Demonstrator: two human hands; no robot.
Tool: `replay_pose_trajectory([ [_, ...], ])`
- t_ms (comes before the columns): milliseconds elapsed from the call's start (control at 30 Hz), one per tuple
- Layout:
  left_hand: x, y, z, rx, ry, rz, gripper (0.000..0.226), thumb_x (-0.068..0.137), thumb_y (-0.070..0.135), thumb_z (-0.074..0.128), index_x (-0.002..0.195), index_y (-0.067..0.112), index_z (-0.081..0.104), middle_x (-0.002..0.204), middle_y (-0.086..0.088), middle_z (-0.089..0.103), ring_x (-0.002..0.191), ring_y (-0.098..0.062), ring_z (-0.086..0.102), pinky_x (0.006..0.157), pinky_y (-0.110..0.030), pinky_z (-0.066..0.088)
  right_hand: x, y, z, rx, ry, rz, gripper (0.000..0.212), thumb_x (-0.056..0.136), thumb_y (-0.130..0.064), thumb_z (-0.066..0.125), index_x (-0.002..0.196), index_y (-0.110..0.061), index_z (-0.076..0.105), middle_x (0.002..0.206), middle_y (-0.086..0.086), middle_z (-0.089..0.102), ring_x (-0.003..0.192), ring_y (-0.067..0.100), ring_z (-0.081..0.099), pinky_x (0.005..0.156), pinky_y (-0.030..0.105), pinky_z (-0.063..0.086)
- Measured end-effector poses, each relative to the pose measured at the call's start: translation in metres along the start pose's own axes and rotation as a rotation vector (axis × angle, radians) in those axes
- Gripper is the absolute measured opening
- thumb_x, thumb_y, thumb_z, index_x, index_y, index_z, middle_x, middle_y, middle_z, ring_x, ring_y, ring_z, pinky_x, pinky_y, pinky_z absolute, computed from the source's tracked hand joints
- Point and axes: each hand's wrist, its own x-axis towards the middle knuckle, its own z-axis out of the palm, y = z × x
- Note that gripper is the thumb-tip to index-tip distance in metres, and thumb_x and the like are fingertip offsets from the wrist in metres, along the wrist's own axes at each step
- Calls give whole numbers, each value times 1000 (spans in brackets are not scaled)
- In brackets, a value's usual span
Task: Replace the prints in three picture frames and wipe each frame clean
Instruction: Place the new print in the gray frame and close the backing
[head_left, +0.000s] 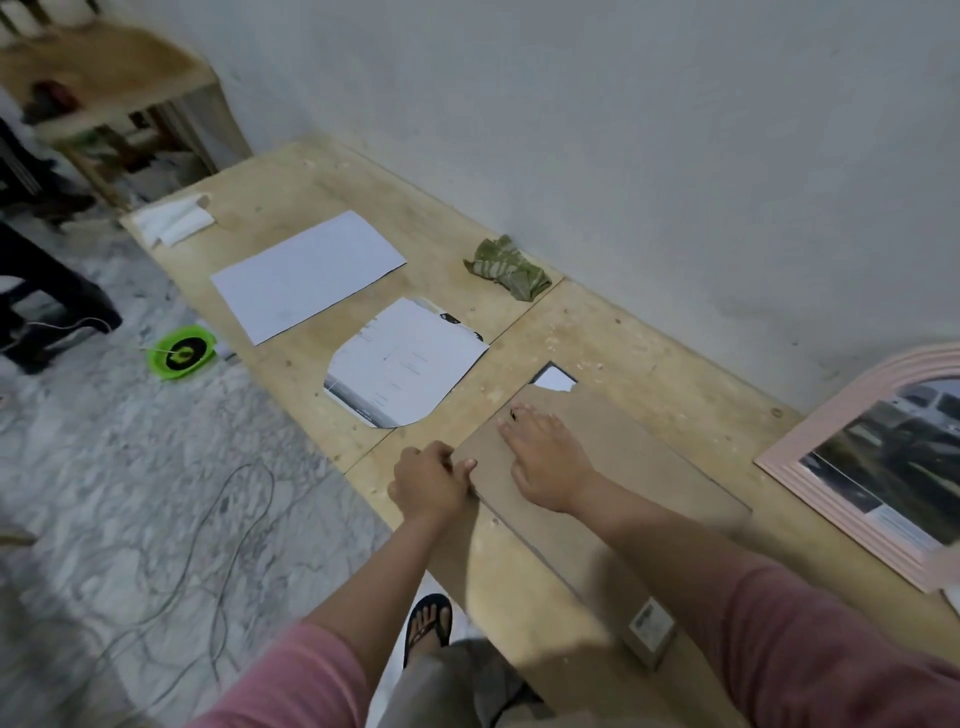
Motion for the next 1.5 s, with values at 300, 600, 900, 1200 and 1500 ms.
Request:
replay_pose_trajectory([
  [300,-7,6,-3,-100,16,-406,132,63,63,75,149,7,-9,156,-17,-18,145,-30,-15,112,-58,-8,-10,-18,18,42,5,-159,73,79,-29,4,150,-14,9,159,0,0,146,15,0,116,44,7],
  [600,0,3,-1,-84,-54,-339,130,65,63,72,149,6,-9,156,-12,-22,145,-28,-17,111,-59,-9,-7,-18,25,184,90,-153,67,78,-25,26,142,-8,38,151,7,33,141,22,29,112,42,20],
  [900,-4,8,-2,40,-48,-159,99,79,50,65,149,11,6,157,-12,-16,146,-30,-11,111,-61,-6,-4,-19,24,148,62,-174,62,79,-25,32,137,-6,45,144,10,44,135,26,39,106,46,34],
  [1200,-12,33,19,338,-143,490,72,93,32,43,151,11,7,160,-4,-12,147,-19,-7,114,-57,-2,-29,30,20,114,94,329,66,90,-44,21,150,-17,12,159,3,2,146,20,2,114,52,9],
  [1500,-11,39,63,418,-197,743,75,90,55,17,152,13,10,160,-4,-3,148,-22,-2,116,-50,11,-32,58,26,134,114,378,80,82,-58,3,151,-16,-1,159,-1,-7,145,13,-10,112,35,-8],
])
